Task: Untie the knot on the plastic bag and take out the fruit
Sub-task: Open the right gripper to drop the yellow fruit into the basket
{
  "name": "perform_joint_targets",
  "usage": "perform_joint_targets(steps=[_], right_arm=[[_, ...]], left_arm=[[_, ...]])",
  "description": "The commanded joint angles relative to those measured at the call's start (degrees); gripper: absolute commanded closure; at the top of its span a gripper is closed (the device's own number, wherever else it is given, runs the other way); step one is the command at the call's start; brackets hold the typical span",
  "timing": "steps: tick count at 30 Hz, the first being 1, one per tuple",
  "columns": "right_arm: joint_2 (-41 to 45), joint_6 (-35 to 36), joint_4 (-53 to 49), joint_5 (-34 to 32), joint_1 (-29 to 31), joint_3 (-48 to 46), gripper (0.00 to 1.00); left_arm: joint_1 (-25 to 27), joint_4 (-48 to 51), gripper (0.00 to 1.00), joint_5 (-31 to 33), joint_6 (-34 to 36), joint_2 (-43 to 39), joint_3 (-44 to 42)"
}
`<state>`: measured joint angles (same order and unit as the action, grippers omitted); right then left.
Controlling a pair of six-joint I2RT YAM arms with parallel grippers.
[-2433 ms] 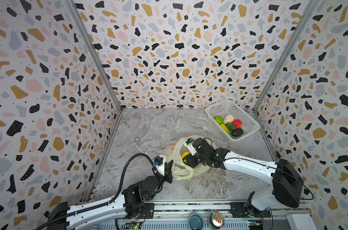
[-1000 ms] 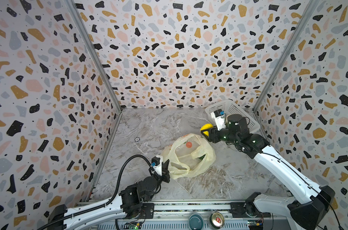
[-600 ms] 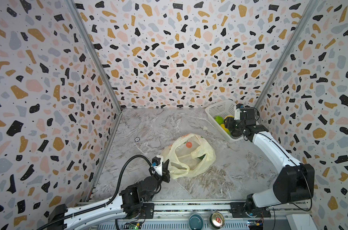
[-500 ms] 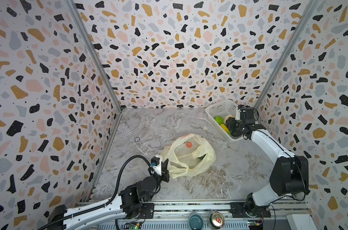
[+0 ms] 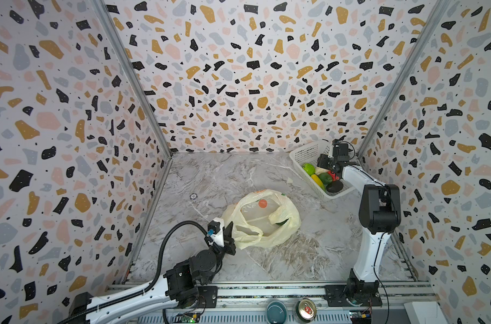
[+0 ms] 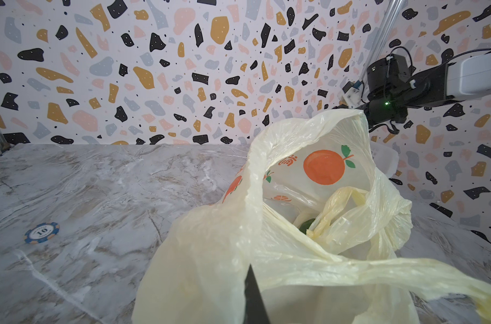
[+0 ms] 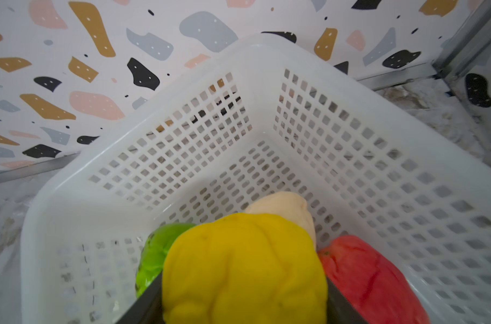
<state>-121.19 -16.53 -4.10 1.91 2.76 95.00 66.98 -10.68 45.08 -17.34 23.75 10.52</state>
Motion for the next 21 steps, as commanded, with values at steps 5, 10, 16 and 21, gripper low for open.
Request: perform_joint_targets(steps=[5,10,16,21], right_arm=[[-5.7,3.1,-6.3,-0.1,0.6,12.0,0.11],[-1.4,2.8,-7.2,0.5,0.9,9.4,0.10],[8.7,0.8,-9.5,3.8,1.8,0.8,0.10],[21.4,-1.9,-12.3,9.6,4.2,-10.7,0.10]], left_arm=[[0.3,-1.9,1.00,-2.1,1.5,0.7,1.1],[0.3,-2.9,1.00,-3.5,1.4,1.4,0.8],[0.3,-3.3,1.00,-4.3,1.7,1.8,1.1],[0.3,-5.2,1.00,-4.9,2.0,2.4,1.2]])
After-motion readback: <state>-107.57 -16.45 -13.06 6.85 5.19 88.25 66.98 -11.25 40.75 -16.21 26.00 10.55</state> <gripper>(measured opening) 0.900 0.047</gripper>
